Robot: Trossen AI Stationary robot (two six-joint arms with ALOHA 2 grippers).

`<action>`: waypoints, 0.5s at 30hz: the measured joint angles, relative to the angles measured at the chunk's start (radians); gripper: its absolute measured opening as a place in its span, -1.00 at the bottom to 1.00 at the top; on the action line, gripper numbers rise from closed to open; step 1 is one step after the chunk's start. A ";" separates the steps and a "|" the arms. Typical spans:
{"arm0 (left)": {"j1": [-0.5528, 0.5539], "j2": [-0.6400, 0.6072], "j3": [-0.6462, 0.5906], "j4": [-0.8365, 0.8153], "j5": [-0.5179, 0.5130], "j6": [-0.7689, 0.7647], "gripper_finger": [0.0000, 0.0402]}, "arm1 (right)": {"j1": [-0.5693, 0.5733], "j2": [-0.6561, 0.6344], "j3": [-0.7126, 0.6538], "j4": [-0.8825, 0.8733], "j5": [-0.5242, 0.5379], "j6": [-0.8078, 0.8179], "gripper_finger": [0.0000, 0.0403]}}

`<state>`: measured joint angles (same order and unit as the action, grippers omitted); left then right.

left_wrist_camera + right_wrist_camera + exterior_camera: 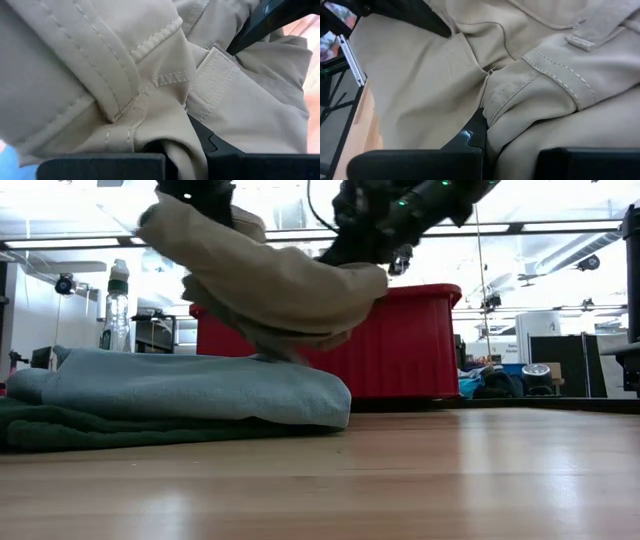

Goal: Fold Laundry from Bin
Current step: Stack the light brown shorts on top of the blue jeans

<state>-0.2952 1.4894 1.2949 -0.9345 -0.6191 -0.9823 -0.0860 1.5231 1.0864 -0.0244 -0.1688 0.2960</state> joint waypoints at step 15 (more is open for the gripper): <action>-0.135 -0.082 -0.011 -0.319 -0.051 -0.283 -0.98 | 0.022 0.216 0.245 -0.023 -0.039 -0.062 -0.89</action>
<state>-0.4305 1.4070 1.2837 -1.2540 -0.6704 -1.2658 -0.0635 1.7395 1.3311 -0.0475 -0.2080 0.2340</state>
